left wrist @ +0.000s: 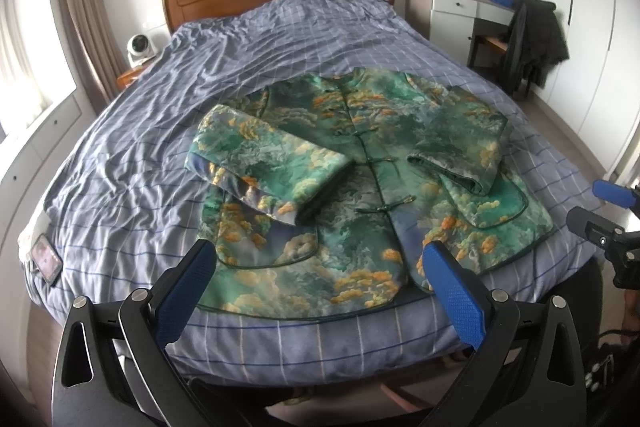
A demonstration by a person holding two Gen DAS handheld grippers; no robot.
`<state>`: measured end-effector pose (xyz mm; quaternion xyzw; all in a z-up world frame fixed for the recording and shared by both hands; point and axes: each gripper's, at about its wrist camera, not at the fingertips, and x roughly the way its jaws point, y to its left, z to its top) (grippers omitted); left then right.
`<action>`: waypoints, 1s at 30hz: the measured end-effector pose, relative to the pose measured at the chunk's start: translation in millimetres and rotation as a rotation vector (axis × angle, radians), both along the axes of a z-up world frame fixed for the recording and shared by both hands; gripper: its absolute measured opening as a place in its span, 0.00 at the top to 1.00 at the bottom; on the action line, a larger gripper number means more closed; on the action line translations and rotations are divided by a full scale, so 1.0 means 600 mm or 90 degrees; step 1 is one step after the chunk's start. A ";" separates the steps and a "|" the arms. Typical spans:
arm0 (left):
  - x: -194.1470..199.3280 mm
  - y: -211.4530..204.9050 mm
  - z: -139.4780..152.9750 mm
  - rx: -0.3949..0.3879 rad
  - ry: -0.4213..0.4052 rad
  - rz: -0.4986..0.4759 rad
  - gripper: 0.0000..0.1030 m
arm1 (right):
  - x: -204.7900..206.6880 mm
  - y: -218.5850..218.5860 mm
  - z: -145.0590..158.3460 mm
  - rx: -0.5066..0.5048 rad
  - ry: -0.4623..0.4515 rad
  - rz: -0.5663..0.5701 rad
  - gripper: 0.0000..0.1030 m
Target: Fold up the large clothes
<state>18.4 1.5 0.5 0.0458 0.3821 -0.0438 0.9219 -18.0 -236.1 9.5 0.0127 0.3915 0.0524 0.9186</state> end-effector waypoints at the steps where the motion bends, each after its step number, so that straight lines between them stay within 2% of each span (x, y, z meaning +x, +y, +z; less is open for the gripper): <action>1: 0.000 0.000 0.000 0.000 0.000 0.000 0.00 | 0.000 -0.001 -0.001 0.002 0.001 0.001 0.01; 30: 0.000 -0.001 -0.001 0.001 -0.001 -0.001 0.00 | -0.004 -0.004 0.002 0.029 0.001 0.015 0.01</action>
